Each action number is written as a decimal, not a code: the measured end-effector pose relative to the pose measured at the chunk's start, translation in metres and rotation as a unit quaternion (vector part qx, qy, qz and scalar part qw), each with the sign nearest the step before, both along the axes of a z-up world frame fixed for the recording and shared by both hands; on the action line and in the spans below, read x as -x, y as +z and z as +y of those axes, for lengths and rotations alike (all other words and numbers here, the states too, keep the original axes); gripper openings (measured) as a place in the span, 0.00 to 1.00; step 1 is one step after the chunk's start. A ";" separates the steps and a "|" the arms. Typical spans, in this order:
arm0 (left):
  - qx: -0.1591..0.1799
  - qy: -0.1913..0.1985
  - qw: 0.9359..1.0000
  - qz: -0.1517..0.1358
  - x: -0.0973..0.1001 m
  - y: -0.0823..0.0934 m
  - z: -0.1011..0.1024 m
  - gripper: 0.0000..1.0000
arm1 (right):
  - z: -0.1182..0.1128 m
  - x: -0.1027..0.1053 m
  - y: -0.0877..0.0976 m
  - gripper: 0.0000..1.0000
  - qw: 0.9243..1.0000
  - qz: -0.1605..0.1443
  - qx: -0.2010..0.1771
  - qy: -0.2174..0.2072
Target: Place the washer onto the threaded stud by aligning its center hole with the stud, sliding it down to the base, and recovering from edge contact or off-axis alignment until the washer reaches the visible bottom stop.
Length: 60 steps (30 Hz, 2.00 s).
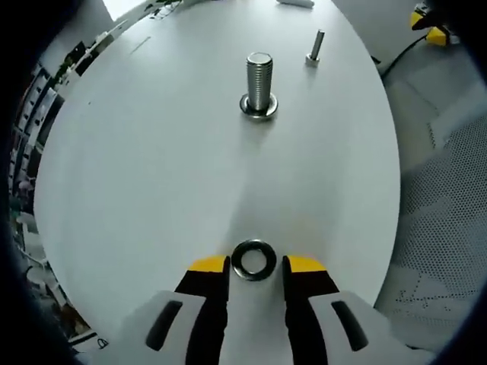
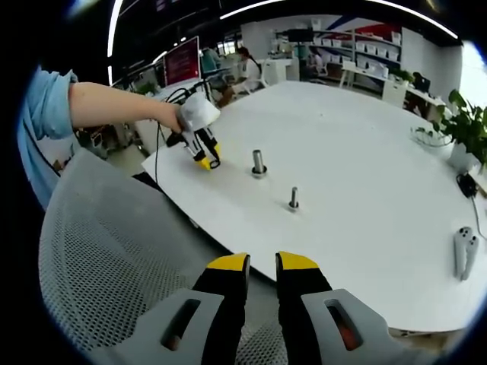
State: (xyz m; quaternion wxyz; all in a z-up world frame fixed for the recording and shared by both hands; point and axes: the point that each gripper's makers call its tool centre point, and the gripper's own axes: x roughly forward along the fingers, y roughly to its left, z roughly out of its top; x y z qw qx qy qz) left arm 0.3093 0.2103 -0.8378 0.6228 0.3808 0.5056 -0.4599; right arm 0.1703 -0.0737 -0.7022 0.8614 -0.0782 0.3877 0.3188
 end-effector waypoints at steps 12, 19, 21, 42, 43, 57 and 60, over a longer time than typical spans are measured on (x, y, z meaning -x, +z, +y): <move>-0.008 -0.010 1.000 -0.017 -0.002 -0.002 -0.001 0.20 | 0.000 -0.001 0.001 0.16 1.000 -0.003 -0.002 -0.001; -0.004 -0.007 1.000 -0.024 -0.005 -0.001 -0.004 0.20 | 0.000 -0.001 0.001 0.16 1.000 -0.003 -0.002 -0.002; -0.004 -0.010 1.000 -0.026 -0.006 -0.001 -0.005 0.20 | 0.001 0.000 0.001 0.16 1.000 -0.002 -0.001 0.000; 0.016 -0.019 0.999 -0.026 -0.017 0.021 -0.035 0.20 | 0.001 -0.001 0.002 0.16 1.000 -0.005 -0.005 -0.001; 0.017 -0.022 0.999 -0.027 -0.017 0.023 -0.037 0.20 | 0.001 -0.001 0.002 0.16 1.000 -0.006 -0.005 -0.001; 0.043 -0.063 0.996 -0.038 -0.017 0.072 -0.085 0.20 | 0.000 -0.002 0.004 0.16 1.000 -0.011 -0.010 -0.004; 0.044 -0.075 0.995 -0.045 -0.020 0.080 -0.096 0.20 | 0.000 -0.002 0.004 0.16 1.000 -0.011 -0.010 -0.005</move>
